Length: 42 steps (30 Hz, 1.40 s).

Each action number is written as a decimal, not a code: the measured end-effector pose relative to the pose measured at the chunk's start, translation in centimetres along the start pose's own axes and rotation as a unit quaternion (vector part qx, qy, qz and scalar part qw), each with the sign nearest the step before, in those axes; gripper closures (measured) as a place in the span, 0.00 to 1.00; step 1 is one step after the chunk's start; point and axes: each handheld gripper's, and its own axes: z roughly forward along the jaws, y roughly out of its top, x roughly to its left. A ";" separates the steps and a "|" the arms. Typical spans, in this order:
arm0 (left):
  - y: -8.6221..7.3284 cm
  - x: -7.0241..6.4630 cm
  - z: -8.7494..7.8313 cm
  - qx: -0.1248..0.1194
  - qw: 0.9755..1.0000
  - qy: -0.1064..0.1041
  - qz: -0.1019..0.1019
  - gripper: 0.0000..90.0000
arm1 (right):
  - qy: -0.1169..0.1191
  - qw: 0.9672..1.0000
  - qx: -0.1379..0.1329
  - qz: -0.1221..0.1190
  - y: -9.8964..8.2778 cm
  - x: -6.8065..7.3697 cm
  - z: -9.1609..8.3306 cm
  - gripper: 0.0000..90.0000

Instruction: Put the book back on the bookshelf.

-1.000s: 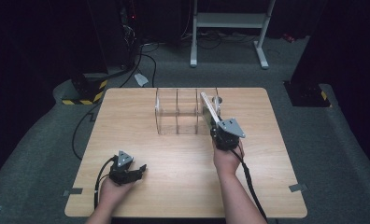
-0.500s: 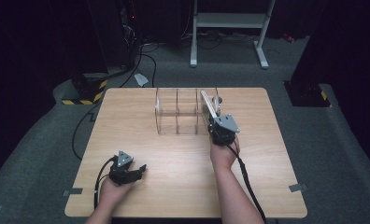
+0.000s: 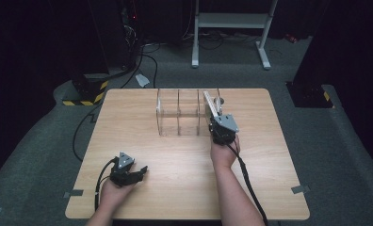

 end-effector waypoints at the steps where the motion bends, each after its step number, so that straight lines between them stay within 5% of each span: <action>1: 0.0 0.0 0.0 -0.001 1.000 0.000 0.000 0.38 | -0.001 1.000 0.000 -0.001 0.0 0.0 0.0 0.83; 28: 0.0 0.0 0.0 0.000 1.000 -0.002 0.003 0.39 | -0.010 0.999 0.016 0.031 -2.3 -0.4 -1.5 0.75; 37: 0.0 0.0 0.0 0.000 1.000 -0.002 0.004 0.39 | 0.031 0.999 0.006 0.036 -2.0 -1.0 -3.4 0.53; 42: 0.0 -0.1 0.0 0.001 1.000 -0.002 0.004 0.39 | 0.049 0.999 0.000 0.015 -2.8 -1.4 -5.9 0.60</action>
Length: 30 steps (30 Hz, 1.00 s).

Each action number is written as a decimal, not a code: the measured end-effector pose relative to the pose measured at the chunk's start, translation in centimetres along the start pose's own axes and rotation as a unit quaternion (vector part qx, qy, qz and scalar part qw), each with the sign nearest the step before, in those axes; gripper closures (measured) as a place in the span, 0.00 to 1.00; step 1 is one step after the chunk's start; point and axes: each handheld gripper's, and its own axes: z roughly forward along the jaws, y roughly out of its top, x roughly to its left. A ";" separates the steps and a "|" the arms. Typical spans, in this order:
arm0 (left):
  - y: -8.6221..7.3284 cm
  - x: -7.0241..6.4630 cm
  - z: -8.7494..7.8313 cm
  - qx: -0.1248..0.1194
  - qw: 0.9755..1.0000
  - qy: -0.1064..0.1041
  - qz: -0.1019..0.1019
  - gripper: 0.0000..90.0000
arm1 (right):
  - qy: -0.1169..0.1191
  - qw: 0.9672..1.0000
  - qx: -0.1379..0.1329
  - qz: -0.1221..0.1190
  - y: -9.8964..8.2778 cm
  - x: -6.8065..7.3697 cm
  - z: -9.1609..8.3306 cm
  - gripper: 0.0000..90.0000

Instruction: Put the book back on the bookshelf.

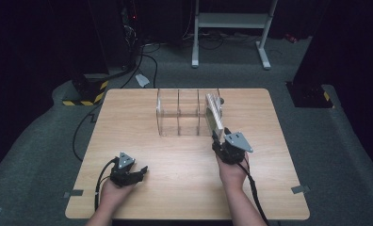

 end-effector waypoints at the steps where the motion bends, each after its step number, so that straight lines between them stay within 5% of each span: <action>1: 0.0 0.0 0.0 0.000 1.000 0.000 -0.001 0.39 | -0.003 1.000 0.004 -0.003 -0.3 -0.1 -0.4 0.66; 3: 0.0 0.0 0.0 0.000 1.000 0.000 -0.001 0.39 | -0.010 1.000 0.006 -0.005 -0.9 -0.3 -0.9 0.80; 5: 0.0 0.0 0.0 0.000 1.000 0.000 0.001 0.39 | -0.012 1.000 0.021 -0.005 -1.4 -0.6 -0.7 0.84; 12: 0.0 0.0 0.0 0.000 1.000 0.000 -0.001 0.39 | -0.018 0.999 0.048 -0.009 -2.9 -0.9 0.8 0.79; 30: 0.0 0.0 0.0 0.000 1.000 0.000 -0.001 0.39 | -0.021 0.999 0.046 -0.014 -2.9 -0.7 1.9 0.83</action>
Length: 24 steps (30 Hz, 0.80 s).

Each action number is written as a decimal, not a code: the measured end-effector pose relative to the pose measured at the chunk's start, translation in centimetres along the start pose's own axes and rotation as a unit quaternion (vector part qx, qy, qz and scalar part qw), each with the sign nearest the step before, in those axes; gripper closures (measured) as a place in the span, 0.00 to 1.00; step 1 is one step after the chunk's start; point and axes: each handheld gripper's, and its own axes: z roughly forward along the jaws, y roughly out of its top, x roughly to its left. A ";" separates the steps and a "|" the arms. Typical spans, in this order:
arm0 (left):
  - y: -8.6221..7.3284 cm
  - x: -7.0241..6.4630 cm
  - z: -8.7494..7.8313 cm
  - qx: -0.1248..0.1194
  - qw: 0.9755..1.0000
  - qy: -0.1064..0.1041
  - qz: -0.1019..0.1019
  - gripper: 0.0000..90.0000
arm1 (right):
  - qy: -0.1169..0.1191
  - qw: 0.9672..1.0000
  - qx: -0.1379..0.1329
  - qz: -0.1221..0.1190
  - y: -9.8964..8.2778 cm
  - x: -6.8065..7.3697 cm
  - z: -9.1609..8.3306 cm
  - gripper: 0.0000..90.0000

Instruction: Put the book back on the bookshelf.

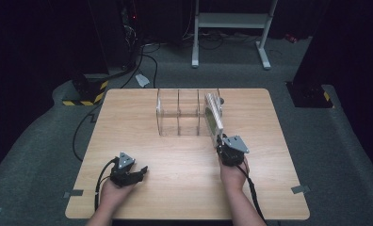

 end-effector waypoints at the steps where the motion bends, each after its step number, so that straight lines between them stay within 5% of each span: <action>1: 0.0 0.0 0.0 0.000 1.000 0.000 0.000 0.39 | -0.001 1.000 0.000 0.000 0.0 0.0 0.0 0.83; 24: 0.0 0.0 0.0 0.001 1.000 -0.001 0.002 0.39 | -0.011 0.999 -0.002 0.032 0.6 0.8 0.7 0.79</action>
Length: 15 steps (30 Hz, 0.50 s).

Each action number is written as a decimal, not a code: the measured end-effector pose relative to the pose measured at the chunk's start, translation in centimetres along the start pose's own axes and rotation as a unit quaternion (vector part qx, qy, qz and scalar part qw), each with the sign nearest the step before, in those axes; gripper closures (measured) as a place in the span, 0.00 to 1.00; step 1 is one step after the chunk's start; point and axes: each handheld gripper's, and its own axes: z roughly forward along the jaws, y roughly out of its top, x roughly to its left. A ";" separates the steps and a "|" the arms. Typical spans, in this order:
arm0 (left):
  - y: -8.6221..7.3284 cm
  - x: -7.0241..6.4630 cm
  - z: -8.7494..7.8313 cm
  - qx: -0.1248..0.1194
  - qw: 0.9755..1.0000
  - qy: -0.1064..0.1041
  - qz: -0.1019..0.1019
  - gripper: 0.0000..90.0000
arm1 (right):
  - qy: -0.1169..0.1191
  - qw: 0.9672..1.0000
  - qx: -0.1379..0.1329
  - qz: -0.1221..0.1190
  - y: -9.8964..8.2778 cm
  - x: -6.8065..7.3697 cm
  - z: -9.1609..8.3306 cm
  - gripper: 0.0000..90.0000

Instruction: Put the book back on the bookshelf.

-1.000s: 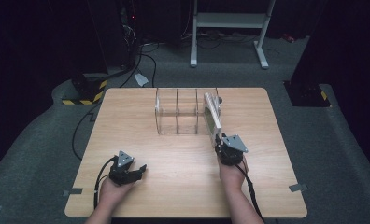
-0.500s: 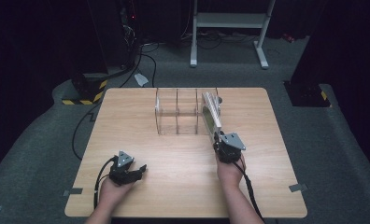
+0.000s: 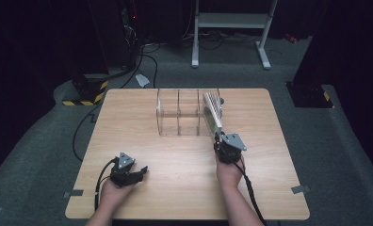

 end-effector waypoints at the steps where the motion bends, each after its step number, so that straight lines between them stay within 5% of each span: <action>1: 0.0 0.0 0.0 0.000 1.000 0.000 0.000 0.39 | 0.000 1.000 0.002 -0.002 0.0 0.0 0.0 0.76; 8: 0.0 0.0 0.0 -0.001 1.000 0.000 0.000 0.39 | 0.013 0.999 0.044 0.008 -1.3 -0.6 0.5 0.70; 15: 0.0 0.0 0.0 -0.001 1.000 0.000 0.001 0.39 | 0.015 0.998 0.057 0.008 -1.8 -0.4 1.2 0.77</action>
